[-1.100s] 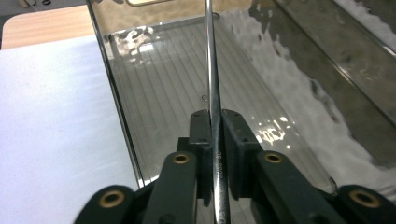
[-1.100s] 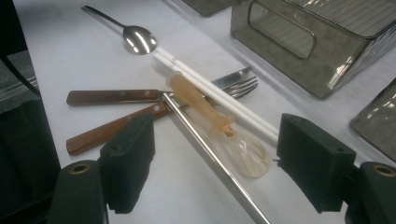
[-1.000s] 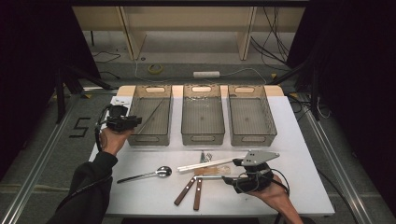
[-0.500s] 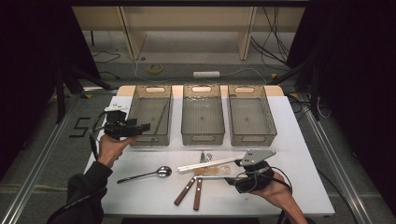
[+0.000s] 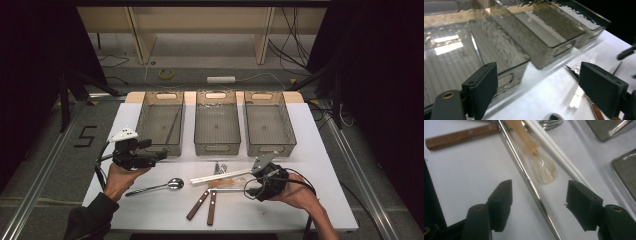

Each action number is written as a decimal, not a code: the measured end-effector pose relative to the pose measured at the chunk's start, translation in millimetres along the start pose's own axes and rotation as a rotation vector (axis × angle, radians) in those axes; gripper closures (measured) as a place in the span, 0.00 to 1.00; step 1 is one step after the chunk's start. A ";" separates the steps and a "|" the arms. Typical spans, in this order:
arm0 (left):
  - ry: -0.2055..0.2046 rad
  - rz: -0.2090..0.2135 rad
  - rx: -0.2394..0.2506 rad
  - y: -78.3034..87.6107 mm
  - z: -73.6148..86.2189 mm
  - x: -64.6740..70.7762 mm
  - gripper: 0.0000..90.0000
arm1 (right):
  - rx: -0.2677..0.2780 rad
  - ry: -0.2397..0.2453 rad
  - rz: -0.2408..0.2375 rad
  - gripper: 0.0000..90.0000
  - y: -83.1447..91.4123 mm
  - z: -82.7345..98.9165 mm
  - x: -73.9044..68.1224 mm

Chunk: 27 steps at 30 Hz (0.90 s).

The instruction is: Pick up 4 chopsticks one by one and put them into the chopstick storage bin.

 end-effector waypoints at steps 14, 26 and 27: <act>-0.060 0.072 -0.009 4.7 28.5 30.8 0.17 | -0.116 0.087 -0.084 0.71 -22.9 -1.3 1.7; -0.080 0.083 -0.022 4.0 32.4 35.5 0.17 | -0.174 0.151 -0.099 0.83 -31.8 -4.8 2.1; -0.080 0.081 -0.022 3.7 32.7 35.8 0.17 | -0.169 0.150 -0.093 0.84 -32.7 -5.6 1.1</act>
Point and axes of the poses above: each handheld gripper's, and its own axes: y roughly backward along the jaws, z roughly out of its underside, x roughly to its right, the point moved 3 cm from there along -y, roughly forward along the jaws, and after that the axes turned 14 degrees about y, right-handed, at the moved point
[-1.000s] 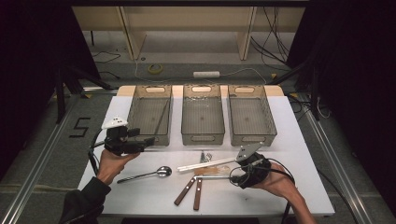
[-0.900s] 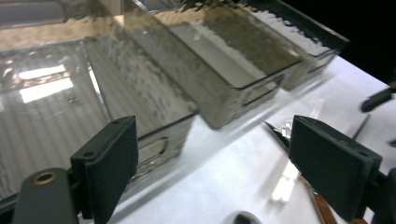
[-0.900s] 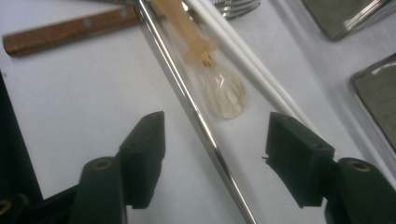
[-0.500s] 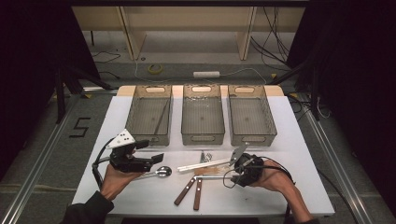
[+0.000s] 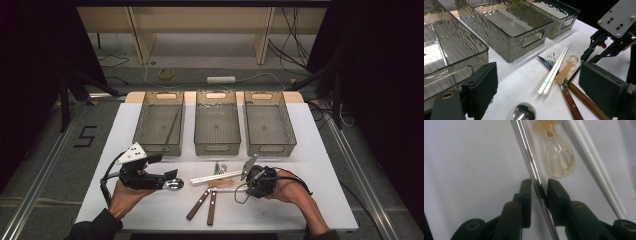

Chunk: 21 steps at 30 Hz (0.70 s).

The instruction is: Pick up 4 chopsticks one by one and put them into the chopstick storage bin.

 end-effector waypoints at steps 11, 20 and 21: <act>-0.008 0.004 -0.012 -3.0 1.3 0.7 0.17 | -0.033 0.112 0.000 0.93 0.0 -5.0 -6.6; -0.012 0.011 -0.020 -3.9 1.8 1.3 0.17 | -0.036 0.188 -0.017 0.96 1.4 -4.4 -10.9; -0.013 0.011 -0.020 -4.1 2.0 1.4 0.17 | -0.032 0.189 -0.013 0.96 1.7 -4.4 -11.3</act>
Point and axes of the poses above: each handheld gripper's, and its own axes: y roughly backward along the jaws, z roughly out of its underside, x roughly to its right, the point moved 3 cm from there along -y, roughly forward along the jaws, and after that the axes turned 14 degrees about y, right-handed, at the moved point
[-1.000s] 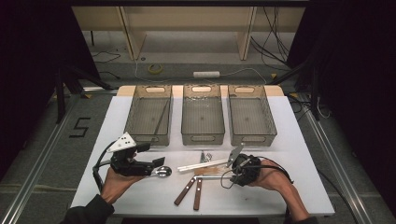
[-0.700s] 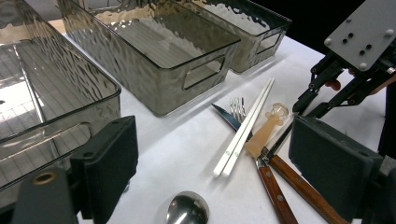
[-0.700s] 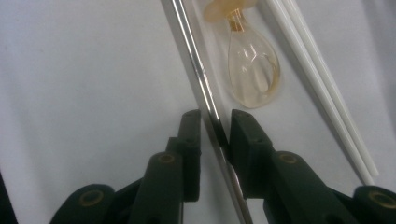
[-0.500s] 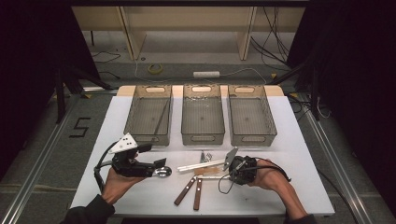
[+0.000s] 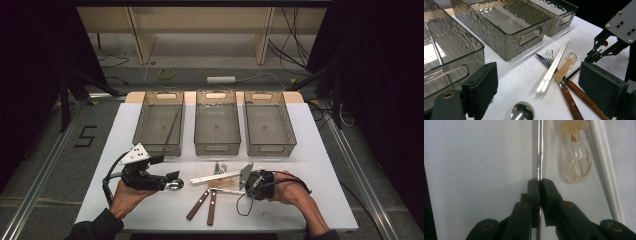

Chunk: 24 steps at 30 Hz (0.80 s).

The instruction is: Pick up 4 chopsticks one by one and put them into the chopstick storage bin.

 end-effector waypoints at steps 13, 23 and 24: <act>-0.034 0.015 -0.036 -6.2 2.3 5.1 0.18 | 0.053 0.019 0.028 0.96 19.5 -8.8 -2.2; -0.051 0.036 -0.069 -12.8 4.0 9.5 0.18 | 0.075 0.011 0.042 0.96 27.6 -17.3 -2.8; -0.052 0.039 -0.071 -13.5 3.7 10.0 0.18 | 0.079 0.012 0.041 0.96 28.3 -18.0 -2.1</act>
Point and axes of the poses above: each handheld gripper's, and its own axes: y roughly backward along the jaws, z roughly out of its underside, x roughly to its right, the point moved 3 cm from there along -y, roughly forward along the jaws, and after that the axes turned 14 degrees about y, right-handed, at the moved point
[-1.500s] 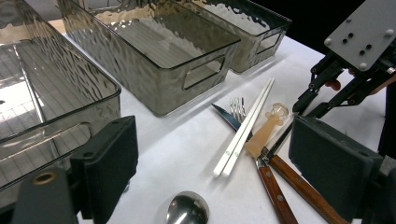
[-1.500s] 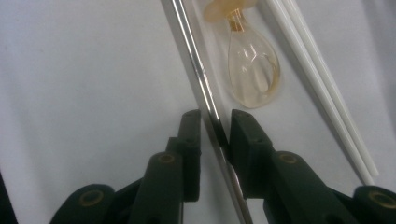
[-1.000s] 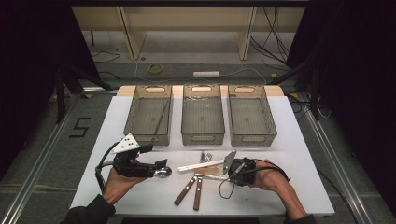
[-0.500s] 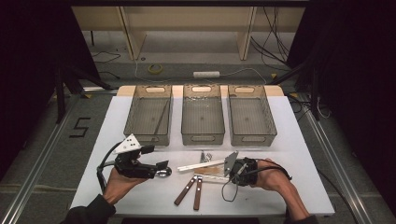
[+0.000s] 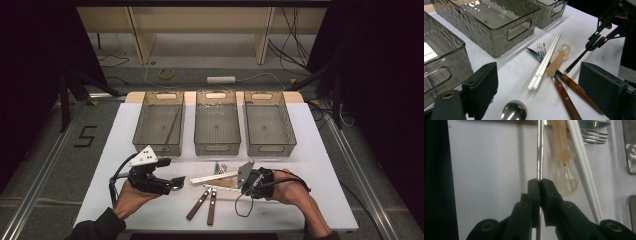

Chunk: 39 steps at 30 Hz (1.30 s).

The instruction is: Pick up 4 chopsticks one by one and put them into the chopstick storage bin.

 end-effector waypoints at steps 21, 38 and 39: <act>-0.142 0.040 -0.169 -29.1 -3.3 24.4 0.21 | -0.007 0.082 0.028 0.96 3.3 -38.8 7.2; -0.289 0.051 -0.308 -48.1 5.6 39.0 0.33 | -0.018 0.118 0.037 0.96 5.3 -51.6 6.0; -0.296 0.059 -0.316 -49.0 6.8 39.5 0.35 | -0.013 0.118 0.033 0.96 5.5 -52.2 5.8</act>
Point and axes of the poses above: each handheld gripper's, and its own axes: y roughly backward along the jaws, z roughly out of its underside, x roughly to its right, the point moved 3 cm from there along -y, roughly forward along the jaws, and after that the axes turned 14 degrees about y, right-handed, at the moved point
